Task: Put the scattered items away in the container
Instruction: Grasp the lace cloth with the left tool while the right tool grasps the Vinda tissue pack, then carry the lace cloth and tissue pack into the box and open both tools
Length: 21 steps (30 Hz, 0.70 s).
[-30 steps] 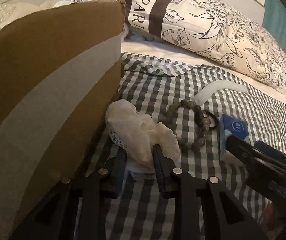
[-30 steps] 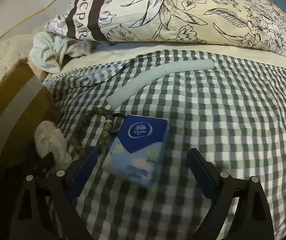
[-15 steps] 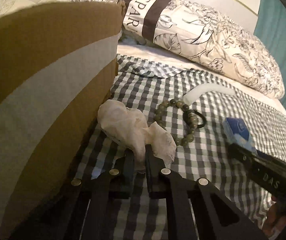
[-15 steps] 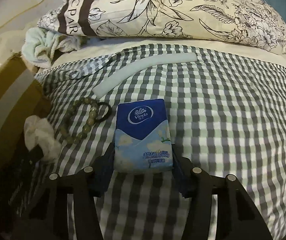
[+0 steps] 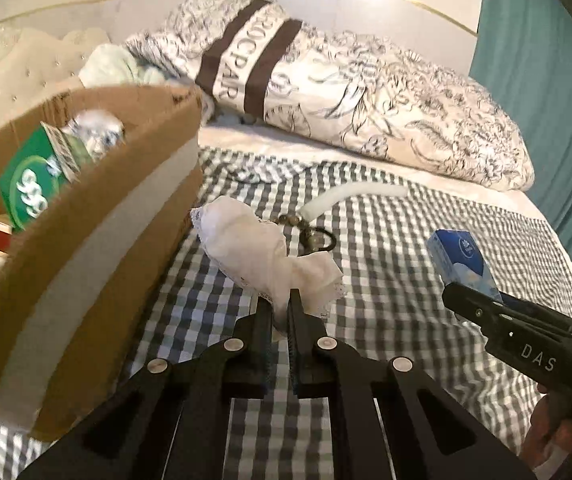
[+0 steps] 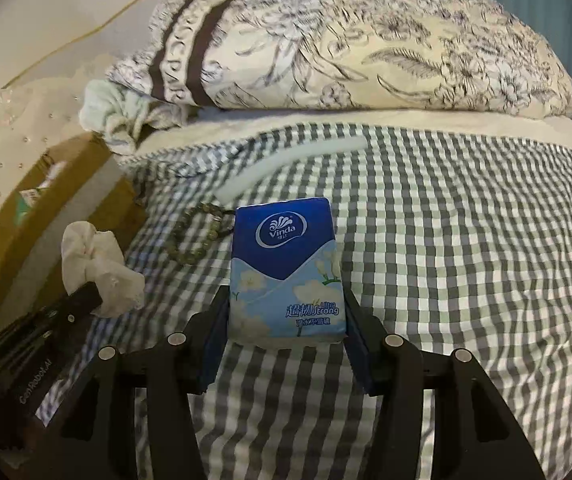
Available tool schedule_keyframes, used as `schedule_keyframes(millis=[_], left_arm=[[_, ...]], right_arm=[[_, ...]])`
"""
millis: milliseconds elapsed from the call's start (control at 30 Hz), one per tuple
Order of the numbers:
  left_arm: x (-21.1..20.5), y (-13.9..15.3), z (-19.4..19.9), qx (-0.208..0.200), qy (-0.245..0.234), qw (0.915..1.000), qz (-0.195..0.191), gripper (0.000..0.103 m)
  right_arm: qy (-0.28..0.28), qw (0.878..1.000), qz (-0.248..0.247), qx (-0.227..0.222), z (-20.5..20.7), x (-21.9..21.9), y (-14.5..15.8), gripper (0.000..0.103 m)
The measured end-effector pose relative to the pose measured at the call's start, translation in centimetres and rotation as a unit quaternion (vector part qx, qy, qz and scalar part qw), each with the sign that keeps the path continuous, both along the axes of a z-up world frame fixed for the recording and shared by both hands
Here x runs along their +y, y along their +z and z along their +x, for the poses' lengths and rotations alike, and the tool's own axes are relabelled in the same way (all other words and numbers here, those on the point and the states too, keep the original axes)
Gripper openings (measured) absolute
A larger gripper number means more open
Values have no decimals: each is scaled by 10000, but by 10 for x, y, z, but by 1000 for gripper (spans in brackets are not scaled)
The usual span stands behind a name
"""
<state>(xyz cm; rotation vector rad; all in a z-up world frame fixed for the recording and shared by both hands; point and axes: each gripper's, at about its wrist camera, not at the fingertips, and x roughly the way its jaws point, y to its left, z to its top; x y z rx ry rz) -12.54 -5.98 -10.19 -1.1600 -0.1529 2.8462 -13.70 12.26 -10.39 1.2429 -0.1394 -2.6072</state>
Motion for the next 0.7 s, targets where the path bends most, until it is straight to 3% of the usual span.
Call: schedule_keyframes(millis=[700], left_arm=[[-19, 81, 71, 529, 351, 9979, -161, 7]], right_arm=[[617, 9943, -183, 845, 70, -29, 80, 52]])
